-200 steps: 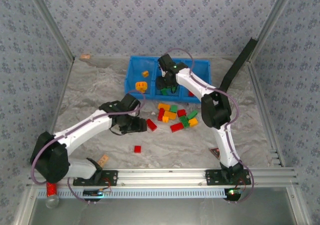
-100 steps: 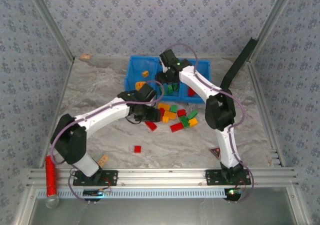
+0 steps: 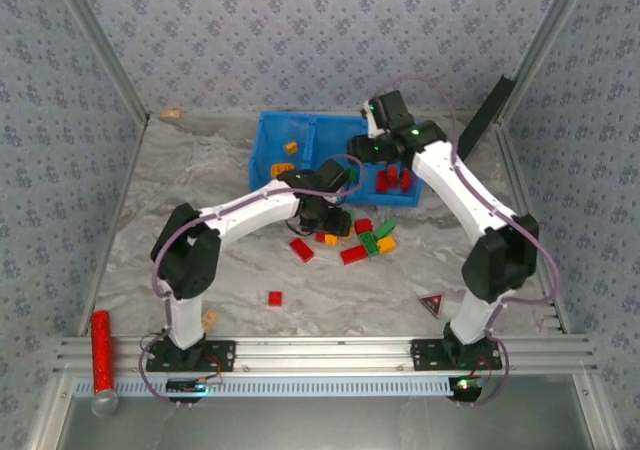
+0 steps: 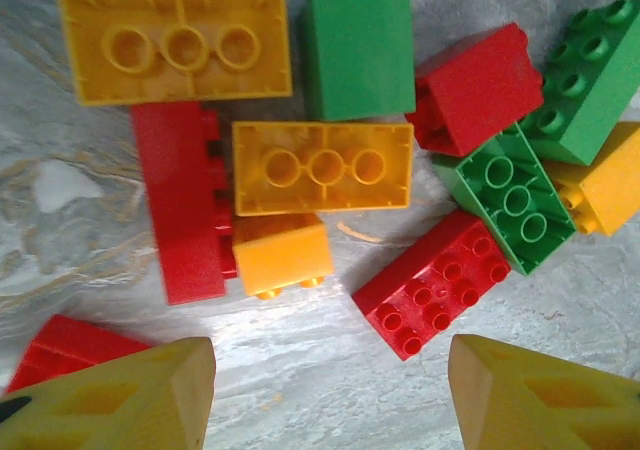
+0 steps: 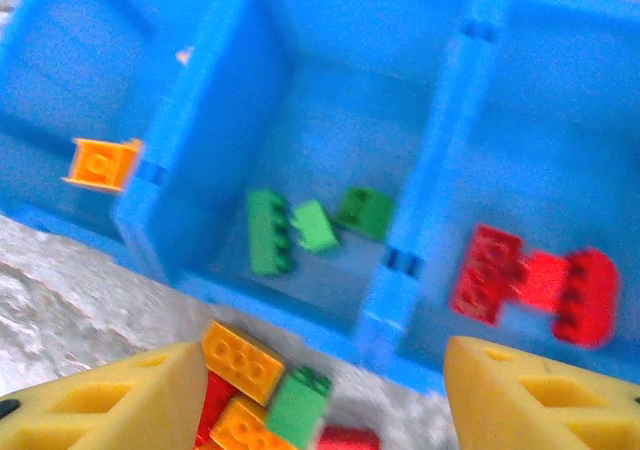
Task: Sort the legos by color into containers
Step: Pick up the lego from the center of the table.
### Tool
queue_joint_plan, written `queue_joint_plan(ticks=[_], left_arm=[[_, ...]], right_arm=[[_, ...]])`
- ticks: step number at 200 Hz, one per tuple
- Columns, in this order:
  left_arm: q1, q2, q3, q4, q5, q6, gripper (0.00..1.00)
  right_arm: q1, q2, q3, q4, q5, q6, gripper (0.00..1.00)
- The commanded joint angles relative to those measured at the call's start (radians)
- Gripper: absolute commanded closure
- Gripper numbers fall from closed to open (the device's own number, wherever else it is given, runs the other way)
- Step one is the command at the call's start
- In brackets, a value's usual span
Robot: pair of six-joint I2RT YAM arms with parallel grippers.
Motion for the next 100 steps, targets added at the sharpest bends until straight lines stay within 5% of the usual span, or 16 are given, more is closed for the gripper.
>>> queue_joint_plan(ticks=[1,100], left_arm=[[-0.020,0.045,0.019,-0.062,0.041,-0.031,0.38],[-0.026,0.165,0.071,-0.059,0.014,-0.073,0.37]], right_arm=[[-0.051,-0.087,-0.104,-0.002,-0.002,0.009,0.35],[-0.185,-0.319,-0.338,-0.023,-0.054,0.028,0.34]])
